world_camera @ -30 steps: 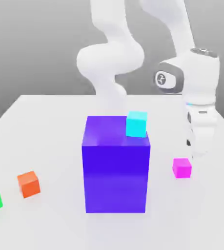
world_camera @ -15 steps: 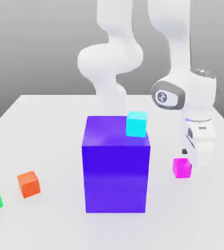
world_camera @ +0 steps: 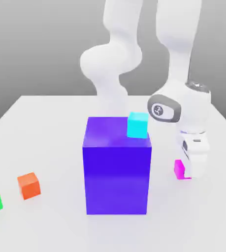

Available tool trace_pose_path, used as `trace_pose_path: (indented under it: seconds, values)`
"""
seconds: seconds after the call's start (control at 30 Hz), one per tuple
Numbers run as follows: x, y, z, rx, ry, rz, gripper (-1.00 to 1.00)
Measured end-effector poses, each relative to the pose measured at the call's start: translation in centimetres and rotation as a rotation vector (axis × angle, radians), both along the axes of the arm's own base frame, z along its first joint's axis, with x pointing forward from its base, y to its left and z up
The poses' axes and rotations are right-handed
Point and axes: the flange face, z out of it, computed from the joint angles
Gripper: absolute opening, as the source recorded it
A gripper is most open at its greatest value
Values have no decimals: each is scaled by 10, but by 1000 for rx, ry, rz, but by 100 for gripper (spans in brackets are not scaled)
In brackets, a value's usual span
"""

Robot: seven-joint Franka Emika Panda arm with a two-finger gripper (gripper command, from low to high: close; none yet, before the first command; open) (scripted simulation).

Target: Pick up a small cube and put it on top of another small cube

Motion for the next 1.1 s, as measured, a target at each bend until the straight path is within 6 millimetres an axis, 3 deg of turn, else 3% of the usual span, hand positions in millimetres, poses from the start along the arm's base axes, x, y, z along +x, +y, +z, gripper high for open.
trace_pose_path:
  seconds: [0.43, 0.83, 0.9, 1.0, 1.1]
  values:
    - [6, 14, 40, 13, -13, -6, -100]
    - [1, 2, 67, 0, -1, 0, -100]
    - [5, 13, 71, 17, 0, 11, -100]
    - [60, 10, 81, 58, 5, -170, -100]
    - [127, -16, 90, 90, 7, -411, -100]
